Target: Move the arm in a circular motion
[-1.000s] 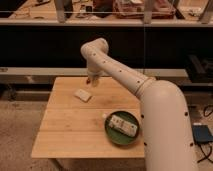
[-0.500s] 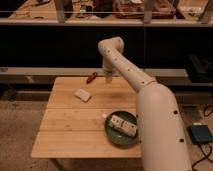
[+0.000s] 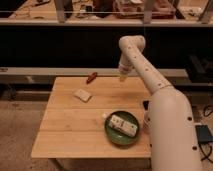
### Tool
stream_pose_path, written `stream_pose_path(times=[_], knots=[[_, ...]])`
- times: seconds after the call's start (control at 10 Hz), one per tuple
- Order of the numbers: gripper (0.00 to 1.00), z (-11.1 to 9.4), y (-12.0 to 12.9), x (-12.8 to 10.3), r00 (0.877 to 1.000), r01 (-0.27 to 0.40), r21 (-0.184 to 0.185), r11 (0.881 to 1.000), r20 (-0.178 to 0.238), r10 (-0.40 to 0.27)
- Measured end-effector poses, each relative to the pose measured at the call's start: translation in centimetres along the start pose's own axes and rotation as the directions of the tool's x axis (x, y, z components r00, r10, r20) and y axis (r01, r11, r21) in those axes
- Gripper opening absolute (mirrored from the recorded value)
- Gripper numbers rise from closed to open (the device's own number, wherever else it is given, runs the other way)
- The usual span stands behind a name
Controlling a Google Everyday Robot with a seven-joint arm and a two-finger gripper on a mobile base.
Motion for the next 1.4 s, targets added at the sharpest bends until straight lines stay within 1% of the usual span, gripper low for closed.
stream_pose_path(times=[0.2,0.3,0.5,0.6,0.9,1.0,1.1,1.3,1.4], knots=[[0.0,-0.9,-1.1,-2.3,1.0,0.005,0.001,1.0,0.005,-0.005],[0.0,-1.5,-2.4,-3.7,1.0,0.019,0.0,1.0,0.009,-0.019],[0.0,-2.2,-4.3,-4.9,0.999,0.034,0.003,0.999,0.013,-0.034],[0.0,-2.4,-5.9,-6.3,0.999,0.038,0.008,0.999,0.024,-0.038],[0.0,-2.8,-9.5,-9.2,0.998,0.035,0.013,0.999,0.046,-0.035],[0.0,-3.0,-11.2,-9.9,0.997,0.05,0.015,0.999,0.055,-0.051],[0.0,-3.1,-12.0,-10.1,0.996,0.063,0.016,0.998,0.06,-0.064],[0.0,-3.5,-15.8,-9.9,0.988,0.133,0.03,0.991,0.074,-0.135],[0.0,-3.7,-17.2,-9.5,0.984,0.161,0.038,0.986,0.076,-0.163]])
